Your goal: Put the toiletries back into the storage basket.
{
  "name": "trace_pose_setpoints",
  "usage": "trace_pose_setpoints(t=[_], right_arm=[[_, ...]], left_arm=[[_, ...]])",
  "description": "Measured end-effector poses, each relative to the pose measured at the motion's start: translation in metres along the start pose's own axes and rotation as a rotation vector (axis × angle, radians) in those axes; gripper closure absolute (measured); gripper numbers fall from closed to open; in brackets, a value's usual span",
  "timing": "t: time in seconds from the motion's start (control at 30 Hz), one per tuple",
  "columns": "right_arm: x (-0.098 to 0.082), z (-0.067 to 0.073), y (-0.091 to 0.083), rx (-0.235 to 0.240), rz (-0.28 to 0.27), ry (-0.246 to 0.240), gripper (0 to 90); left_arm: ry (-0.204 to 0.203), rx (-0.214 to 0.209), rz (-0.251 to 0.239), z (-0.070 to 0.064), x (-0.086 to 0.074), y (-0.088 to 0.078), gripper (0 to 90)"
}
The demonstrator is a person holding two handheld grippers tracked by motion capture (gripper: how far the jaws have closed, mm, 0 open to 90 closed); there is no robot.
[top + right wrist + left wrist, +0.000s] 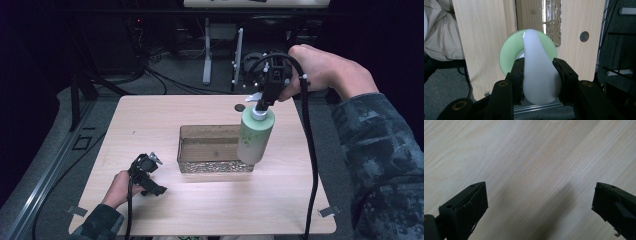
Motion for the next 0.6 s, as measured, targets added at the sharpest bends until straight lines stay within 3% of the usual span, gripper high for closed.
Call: trace_pose_setpoints(t=[0.6], right_arm=[[0.011,-0.017,0.015,-0.009,-0.022,0.016,63.4]], left_arm=[[0.003,0.001,-0.001,-0.001,0.000,0.000,0.0]])
Point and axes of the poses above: each handheld gripper's, and its own axes: y roughly forward along the jaws, x roughly out of its top, z roughly to its left, the point moved 7 cm from there along y, roughly forward along the jaws, and after that the axes turned 12 degrees about -x, right-handed, at the moved point
